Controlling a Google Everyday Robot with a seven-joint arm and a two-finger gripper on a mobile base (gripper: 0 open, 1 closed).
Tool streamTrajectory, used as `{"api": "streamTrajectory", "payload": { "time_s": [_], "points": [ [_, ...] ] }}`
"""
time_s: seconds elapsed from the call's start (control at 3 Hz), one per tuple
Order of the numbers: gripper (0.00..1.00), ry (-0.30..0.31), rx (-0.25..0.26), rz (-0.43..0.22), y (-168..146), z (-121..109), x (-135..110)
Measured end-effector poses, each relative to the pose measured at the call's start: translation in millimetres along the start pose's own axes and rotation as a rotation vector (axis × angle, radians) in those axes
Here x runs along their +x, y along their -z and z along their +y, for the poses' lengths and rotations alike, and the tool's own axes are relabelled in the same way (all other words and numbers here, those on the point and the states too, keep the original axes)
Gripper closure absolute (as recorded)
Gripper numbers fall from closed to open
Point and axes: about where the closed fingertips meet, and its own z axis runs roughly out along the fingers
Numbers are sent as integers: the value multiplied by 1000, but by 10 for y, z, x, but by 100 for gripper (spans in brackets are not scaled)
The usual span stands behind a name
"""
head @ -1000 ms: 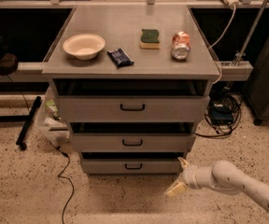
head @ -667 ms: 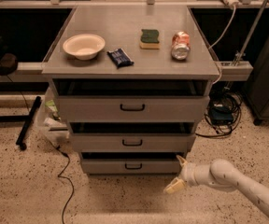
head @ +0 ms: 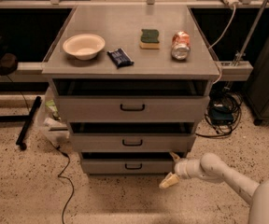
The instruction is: Open bottom drawer
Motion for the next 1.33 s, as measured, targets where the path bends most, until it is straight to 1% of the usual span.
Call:
{"api": "streamTrajectory", "payload": {
  "time_s": [0.33, 0.67, 1.33],
  "points": [
    [0, 0, 0, 0, 0, 0, 0],
    [0, 11, -1, 10, -134, -77, 94],
    [0, 49, -65, 46, -567, -281, 401]
  ]
}}
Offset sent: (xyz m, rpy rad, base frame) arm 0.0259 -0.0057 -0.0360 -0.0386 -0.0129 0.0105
